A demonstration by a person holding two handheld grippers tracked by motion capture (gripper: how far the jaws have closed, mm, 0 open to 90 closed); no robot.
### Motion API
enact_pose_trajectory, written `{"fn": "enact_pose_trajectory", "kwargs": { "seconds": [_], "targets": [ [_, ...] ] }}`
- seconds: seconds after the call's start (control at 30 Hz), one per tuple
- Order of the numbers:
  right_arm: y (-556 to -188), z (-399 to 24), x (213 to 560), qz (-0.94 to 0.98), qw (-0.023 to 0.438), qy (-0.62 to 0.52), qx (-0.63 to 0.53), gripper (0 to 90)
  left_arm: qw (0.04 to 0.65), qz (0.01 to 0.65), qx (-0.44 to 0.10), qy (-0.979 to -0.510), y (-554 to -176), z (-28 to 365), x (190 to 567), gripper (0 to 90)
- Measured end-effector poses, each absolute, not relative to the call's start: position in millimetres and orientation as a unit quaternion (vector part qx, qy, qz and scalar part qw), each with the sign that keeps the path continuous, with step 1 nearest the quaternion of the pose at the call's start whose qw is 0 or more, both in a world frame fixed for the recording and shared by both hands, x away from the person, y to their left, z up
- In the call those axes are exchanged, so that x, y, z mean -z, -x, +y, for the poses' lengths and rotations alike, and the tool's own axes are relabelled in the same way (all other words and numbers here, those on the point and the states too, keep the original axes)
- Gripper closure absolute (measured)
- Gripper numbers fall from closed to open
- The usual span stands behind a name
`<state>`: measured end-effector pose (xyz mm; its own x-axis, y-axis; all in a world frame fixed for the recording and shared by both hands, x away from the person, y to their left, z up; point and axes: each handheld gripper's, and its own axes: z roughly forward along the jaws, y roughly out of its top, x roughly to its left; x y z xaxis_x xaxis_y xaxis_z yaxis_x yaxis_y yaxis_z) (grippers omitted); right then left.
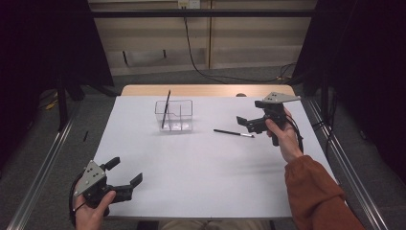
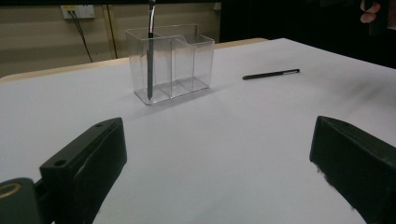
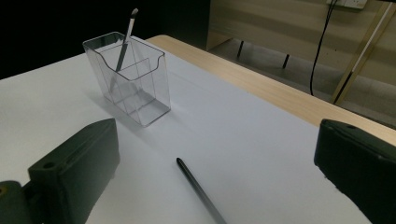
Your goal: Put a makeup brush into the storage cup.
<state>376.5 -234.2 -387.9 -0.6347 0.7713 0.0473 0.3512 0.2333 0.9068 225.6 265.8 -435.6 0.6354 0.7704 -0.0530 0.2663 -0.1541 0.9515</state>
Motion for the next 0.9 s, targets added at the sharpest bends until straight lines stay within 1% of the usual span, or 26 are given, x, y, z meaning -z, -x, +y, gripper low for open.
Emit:
{"fn": "enact_pose_trajectory", "kwargs": {
  "seconds": [0.1, 0.33, 0.43, 0.5, 0.53, 0.77, 0.87, 0.9],
  "targets": [
    [-383, -232, 387, 0.762, 0.198, -0.373, -0.491, 0.0, 0.543, 0.358, -0.232, -0.724, -226, 266, 435, 3.8],
    [-397, -227, 387, 0.773, 0.192, -0.377, -0.473, 0.0, 0.542, 0.359, -0.232, -0.724, -226, 266, 435, 3.8],
    [-401, -226, 388, 0.779, 0.18, -0.378, -0.467, 0.0, 0.542, 0.357, -0.235, -0.723, -226, 266, 435, 3.8],
    [-404, -228, 388, 0.783, 0.155, -0.38, -0.468, 0.0, 0.544, 0.355, -0.238, -0.722, -226, 265, 435, 3.8],
    [-406, -228, 388, 0.785, 0.152, -0.38, -0.464, 0.0, 0.544, 0.355, -0.237, -0.722, -226, 265, 435, 3.8],
    [-413, -232, 390, 0.805, 0.15, -0.385, -0.426, 0.1, 0.54, 0.354, -0.235, -0.726, -227, 265, 435, 3.9],
    [-416, -232, 389, 0.817, 0.142, -0.38, -0.409, 1.9, 0.541, 0.355, -0.235, -0.725, -227, 265, 435, 3.8],
    [-417, -233, 389, 0.822, 0.134, -0.379, -0.404, 4.1, 0.54, 0.355, -0.234, -0.726, -227, 265, 435, 3.8]
  ]
}}
